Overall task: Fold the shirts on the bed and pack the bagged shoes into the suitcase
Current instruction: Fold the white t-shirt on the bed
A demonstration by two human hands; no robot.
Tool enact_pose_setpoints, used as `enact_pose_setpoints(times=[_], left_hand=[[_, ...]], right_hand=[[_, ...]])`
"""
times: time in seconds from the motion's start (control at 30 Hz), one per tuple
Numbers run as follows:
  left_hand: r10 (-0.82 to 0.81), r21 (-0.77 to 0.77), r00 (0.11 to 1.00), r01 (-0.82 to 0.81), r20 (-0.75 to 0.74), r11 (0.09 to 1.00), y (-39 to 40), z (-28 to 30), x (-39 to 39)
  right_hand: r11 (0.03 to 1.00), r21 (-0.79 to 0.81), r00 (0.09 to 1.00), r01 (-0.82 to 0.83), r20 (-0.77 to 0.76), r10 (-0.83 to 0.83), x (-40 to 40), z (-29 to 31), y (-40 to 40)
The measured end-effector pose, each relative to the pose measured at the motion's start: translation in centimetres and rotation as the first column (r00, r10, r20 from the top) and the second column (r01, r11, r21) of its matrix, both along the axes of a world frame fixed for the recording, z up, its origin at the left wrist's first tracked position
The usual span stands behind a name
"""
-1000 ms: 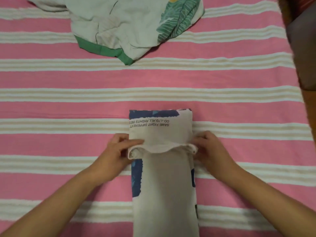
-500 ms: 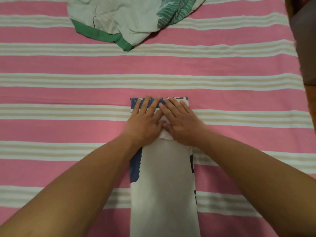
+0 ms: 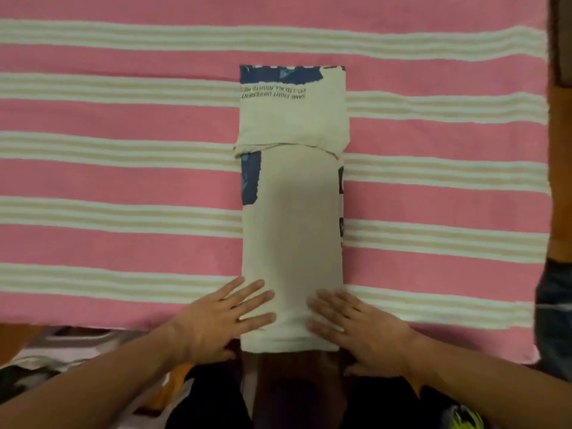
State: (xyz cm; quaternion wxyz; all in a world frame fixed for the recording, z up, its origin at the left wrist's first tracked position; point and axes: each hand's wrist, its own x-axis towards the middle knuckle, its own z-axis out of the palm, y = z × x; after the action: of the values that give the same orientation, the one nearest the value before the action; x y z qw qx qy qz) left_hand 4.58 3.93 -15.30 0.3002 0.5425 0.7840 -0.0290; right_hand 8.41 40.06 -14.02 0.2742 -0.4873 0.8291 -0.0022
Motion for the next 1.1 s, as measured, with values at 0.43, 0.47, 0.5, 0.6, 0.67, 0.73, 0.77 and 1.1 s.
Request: enact_pose_setpoints(times=[0.43, 0.47, 0.5, 0.6, 0.67, 0.73, 0.77, 1.1], left_hand=[[0.142, 0.106, 0.960, -0.171, 0.240, 0.979, 0.5, 4.2, 5.8], [0.227, 0.078, 0.897, -0.275, 0.380, 0.958, 0.7, 5.5, 6.6], [0.397, 0.014, 0.753, -0.474, 0.525, 0.880, 1.3, 7.3, 6.7], [0.736, -0.198, -0.028, -0.969, 0.676, 0.145, 4.3, 10.6, 3.3], [0.738, -0.206, -0.267, -0.963, 0.619, -0.175, 5.6, 9.9, -0.5], [0.741, -0.275, -0.404, -0.914, 0.536, -0.300, 6.5, 7.9, -3.6], [0.741, -0.316, -0.455, -0.888, 0.494, -0.334, 6.8, 6.5, -4.5], [0.586, 0.377, 0.809, -0.529, -0.047, 0.760, 5.3, 5.9, -1.7]], right_hand=[[0.932, -0.139, 0.918, 0.335, 0.272, -0.289, 3.6, 5.1, -1.2], [0.900, -0.143, 0.864, 0.411, 0.375, -0.336, 4.0, 6.2, -1.2], [0.831, -0.100, 0.757, 0.548, 0.481, -0.442, 3.6, 7.5, -1.5], [0.403, 0.005, 0.325, 0.915, 0.582, -0.746, -1.1, 8.4, -2.8], [0.139, 0.043, 0.096, 0.989, 0.529, -0.843, -5.5, 7.1, -4.0], [-0.019, 0.107, -0.071, 0.994, 0.505, -0.860, -8.7, 5.5, -5.2], [-0.052, 0.134, -0.110, 0.990, 0.471, -0.875, -9.4, 4.5, -5.5], [0.827, -0.254, 0.825, 0.502, -0.148, -0.546, -2.9, 3.6, -5.8]])
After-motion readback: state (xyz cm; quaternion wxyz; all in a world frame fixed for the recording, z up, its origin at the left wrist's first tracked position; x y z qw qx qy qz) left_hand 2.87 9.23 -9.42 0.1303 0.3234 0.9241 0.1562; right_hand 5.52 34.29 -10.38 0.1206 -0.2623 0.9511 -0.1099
